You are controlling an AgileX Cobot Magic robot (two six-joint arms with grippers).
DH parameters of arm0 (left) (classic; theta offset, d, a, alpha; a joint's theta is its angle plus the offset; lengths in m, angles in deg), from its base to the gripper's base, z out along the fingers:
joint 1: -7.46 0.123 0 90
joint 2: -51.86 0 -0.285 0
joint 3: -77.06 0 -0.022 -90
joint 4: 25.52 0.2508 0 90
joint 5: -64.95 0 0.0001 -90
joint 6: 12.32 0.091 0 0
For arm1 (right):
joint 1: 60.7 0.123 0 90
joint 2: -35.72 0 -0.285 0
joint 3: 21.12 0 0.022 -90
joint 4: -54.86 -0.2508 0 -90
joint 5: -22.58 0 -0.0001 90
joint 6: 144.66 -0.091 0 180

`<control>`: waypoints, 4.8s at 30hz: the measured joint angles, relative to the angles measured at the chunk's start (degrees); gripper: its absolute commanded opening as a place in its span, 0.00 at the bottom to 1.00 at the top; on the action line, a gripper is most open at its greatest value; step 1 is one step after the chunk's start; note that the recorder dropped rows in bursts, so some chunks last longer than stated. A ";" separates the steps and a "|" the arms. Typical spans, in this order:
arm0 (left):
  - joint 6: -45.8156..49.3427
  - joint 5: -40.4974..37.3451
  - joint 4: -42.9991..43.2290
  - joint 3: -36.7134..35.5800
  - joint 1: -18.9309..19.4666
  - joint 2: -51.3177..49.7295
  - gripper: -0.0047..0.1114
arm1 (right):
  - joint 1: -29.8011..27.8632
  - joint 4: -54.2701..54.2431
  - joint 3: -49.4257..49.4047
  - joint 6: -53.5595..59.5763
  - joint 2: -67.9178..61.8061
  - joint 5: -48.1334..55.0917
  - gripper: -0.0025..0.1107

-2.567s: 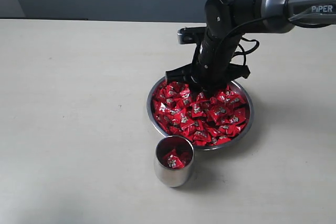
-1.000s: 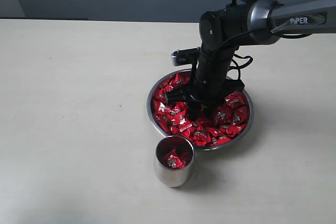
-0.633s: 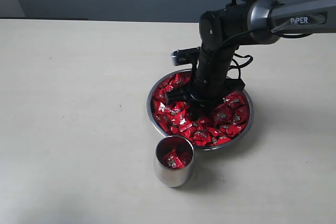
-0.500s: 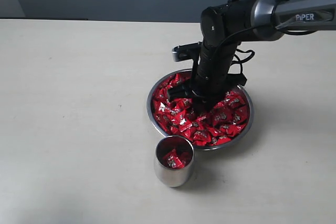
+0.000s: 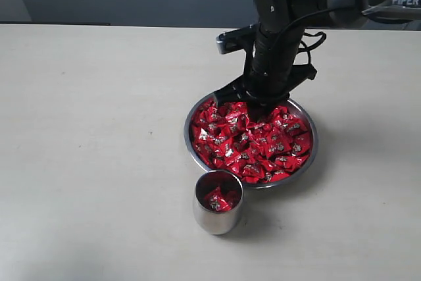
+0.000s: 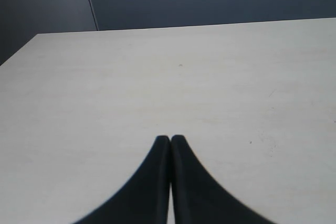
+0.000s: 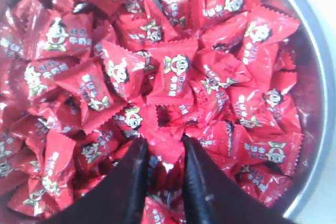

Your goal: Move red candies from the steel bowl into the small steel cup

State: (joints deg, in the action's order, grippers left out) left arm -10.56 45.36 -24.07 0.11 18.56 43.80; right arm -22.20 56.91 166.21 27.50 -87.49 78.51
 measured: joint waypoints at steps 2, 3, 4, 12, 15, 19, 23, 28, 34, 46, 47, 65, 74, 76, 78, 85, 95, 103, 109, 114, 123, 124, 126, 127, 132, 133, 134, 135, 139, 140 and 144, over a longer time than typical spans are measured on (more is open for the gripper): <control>0.00 0.00 0.00 0.00 0.00 0.00 0.04 | 0.00 0.40 0.00 0.00 1.88 0.00 0.02; 0.00 0.00 0.00 0.00 0.00 0.00 0.04 | 0.00 0.52 -0.81 -0.28 4.45 -1.18 0.02; 0.00 0.00 0.00 0.00 0.00 0.00 0.04 | 0.00 0.52 -1.70 -0.47 5.92 -2.21 0.02; 0.00 0.00 0.00 0.00 0.00 0.00 0.04 | 6.78 -3.57 -21.13 0.13 21.25 -11.59 0.02; 0.00 0.00 0.00 0.00 0.00 0.00 0.04 | 12.04 -4.14 -22.69 0.47 21.77 -14.59 0.02; 0.00 0.00 0.00 0.00 0.00 0.00 0.04 | 14.67 -7.07 -22.72 0.86 20.28 -16.63 0.02; 0.00 0.00 0.00 0.00 0.00 0.00 0.04 | 14.89 -9.58 -22.72 1.59 18.60 -16.63 0.02; 0.00 0.00 0.00 0.00 0.00 0.00 0.04 | 15.02 -12.02 -22.72 2.48 18.50 -16.52 0.02; 0.00 0.00 0.00 0.00 0.00 0.00 0.04 | 15.11 -13.15 -22.72 2.83 18.50 -14.95 0.02; 0.00 0.00 0.00 0.00 0.00 0.00 0.04 | 15.11 -13.15 -22.72 4.78 18.50 -12.21 0.07; 0.00 0.00 0.00 0.00 0.00 0.00 0.04 | 15.11 -13.15 -22.72 5.13 18.50 -12.13 0.12; 0.00 0.00 0.00 0.00 0.00 0.00 0.04 | 15.11 -13.15 -22.72 5.85 18.50 -13.07 0.37; 0.00 0.00 0.00 0.00 0.00 0.00 0.04 | 13.02 -6.59 -22.72 3.67 20.82 -16.88 0.37; 0.00 0.00 0.00 0.00 0.00 0.00 0.04 | 11.32 -2.88 -22.72 0.95 20.99 -16.88 0.37; 0.00 0.00 0.00 0.00 0.00 0.00 0.04 | 9.49 0.53 -22.72 -2.07 20.99 -16.33 0.37; 0.00 0.00 0.00 0.00 0.00 0.00 0.04 | 5.74 3.78 -22.72 -5.51 20.99 -15.32 0.37; 0.00 0.00 0.00 0.00 0.00 0.00 0.04 | 5.74 2.34 -22.08 -3.28 17.72 -19.67 0.37; 0.00 0.00 0.00 0.00 0.00 0.00 0.04 | 5.74 -1.11 -17.19 -0.41 9.95 -19.55 0.37; 0.00 0.00 0.00 0.00 0.00 0.00 0.04 | 5.74 -2.05 -12.82 0.34 4.47 -17.75 0.37; 0.00 0.00 0.00 0.00 0.00 0.00 0.04 | 5.74 -6.55 -12.60 3.20 1.90 -16.53 0.37; 0.00 0.00 0.00 0.00 0.00 0.00 0.04 | 5.74 -8.77 -12.60 5.45 1.10 -16.17 0.37; 0.00 0.00 0.00 0.00 0.00 0.00 0.04 | 5.74 -8.88 -12.48 5.45 0.87 -16.17 0.37; 0.00 0.00 0.00 0.00 0.00 0.00 0.04 | 5.74 -9.02 -12.48 5.45 0.75 -16.05 0.37; 0.00 0.00 0.00 0.00 0.00 0.00 0.04 | 5.74 -9.02 -12.48 5.45 0.75 -16.05 0.36; 0.00 0.00 0.00 0.00 0.00 0.00 0.04 | 5.74 -9.10 -12.48 5.45 0.53 -16.05 0.06; 0.00 0.00 0.00 0.00 0.00 0.00 0.04 | 5.74 -9.10 -12.48 5.45 0.53 -16.05 0.02; 0.00 0.00 0.00 0.00 0.00 0.00 0.04 | 5.74 -9.10 -12.48 5.56 0.40 -16.05 0.02; 0.00 0.00 0.00 0.00 0.00 0.00 0.04 | 5.74 -9.10 -12.48 5.56 0.40 -16.05 0.02; 0.00 0.00 0.00 0.00 0.00 0.00 0.04 | 5.74 -9.10 -12.48 5.83 0.40 -16.05 0.02; 0.00 0.00 0.00 0.00 0.00 0.00 0.04 | 5.74 -9.10 -12.48 5.83 0.40 -16.05 0.02; 0.00 0.00 0.00 0.00 0.00 0.00 0.04 | 5.74 -8.01 -12.48 5.93 1.22 -16.05 0.02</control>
State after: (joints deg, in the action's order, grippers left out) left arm -10.56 45.36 -24.07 0.11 18.56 43.80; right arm -16.46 48.90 153.73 33.42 -86.27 62.46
